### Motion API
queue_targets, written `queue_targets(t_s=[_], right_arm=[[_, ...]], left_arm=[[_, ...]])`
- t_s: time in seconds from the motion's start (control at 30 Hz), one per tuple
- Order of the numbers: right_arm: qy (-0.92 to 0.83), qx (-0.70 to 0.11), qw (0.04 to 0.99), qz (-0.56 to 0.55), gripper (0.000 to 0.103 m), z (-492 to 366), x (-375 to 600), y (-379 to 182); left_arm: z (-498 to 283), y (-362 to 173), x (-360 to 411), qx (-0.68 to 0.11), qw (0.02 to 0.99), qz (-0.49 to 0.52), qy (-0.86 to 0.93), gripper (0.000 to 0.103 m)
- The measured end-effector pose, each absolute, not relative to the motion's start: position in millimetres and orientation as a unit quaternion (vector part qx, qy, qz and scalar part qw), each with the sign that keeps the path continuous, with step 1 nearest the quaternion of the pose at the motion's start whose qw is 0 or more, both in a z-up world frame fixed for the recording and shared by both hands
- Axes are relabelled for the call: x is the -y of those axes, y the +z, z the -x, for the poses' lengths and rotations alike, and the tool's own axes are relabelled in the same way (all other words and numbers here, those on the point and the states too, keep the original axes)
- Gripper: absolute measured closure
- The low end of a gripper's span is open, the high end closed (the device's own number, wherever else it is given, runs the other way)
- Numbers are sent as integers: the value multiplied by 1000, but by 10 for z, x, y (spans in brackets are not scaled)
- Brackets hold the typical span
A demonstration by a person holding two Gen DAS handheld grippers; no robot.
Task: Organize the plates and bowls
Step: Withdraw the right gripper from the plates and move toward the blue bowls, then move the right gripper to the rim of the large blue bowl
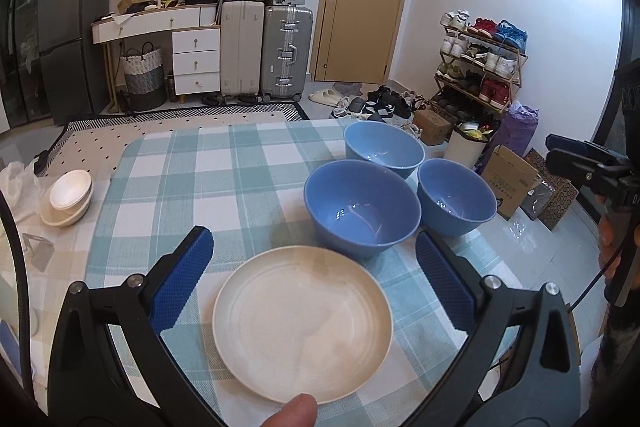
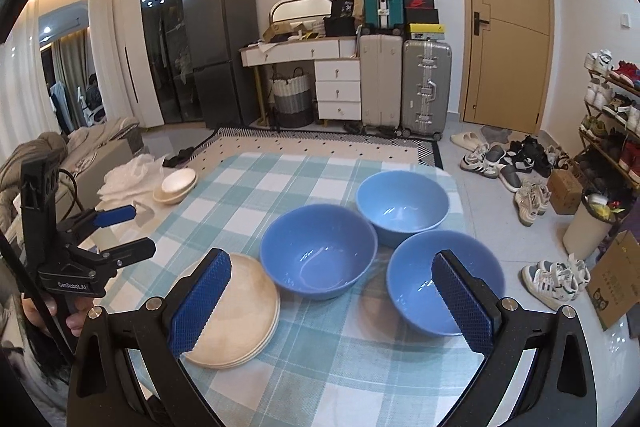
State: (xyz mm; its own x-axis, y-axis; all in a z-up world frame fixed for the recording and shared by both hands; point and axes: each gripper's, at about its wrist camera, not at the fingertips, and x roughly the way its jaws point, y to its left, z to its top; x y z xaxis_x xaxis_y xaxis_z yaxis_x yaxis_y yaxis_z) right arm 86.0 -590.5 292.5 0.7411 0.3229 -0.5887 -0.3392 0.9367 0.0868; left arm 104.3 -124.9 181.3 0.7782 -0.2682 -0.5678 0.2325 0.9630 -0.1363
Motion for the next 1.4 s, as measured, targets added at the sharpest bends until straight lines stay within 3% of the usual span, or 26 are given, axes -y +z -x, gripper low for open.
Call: queue_targets(t_s=[0.6, 1.4], right_arm=[[115, -278, 953, -25, 1, -1256, 6766, 3515], [108, -310, 943, -48, 1, -2223, 6928, 3219]], left_arm=[[-1920, 2020, 1767, -320, 934, 10, -159, 2], [-3075, 1957, 2154, -338, 926, -5, -166, 2]])
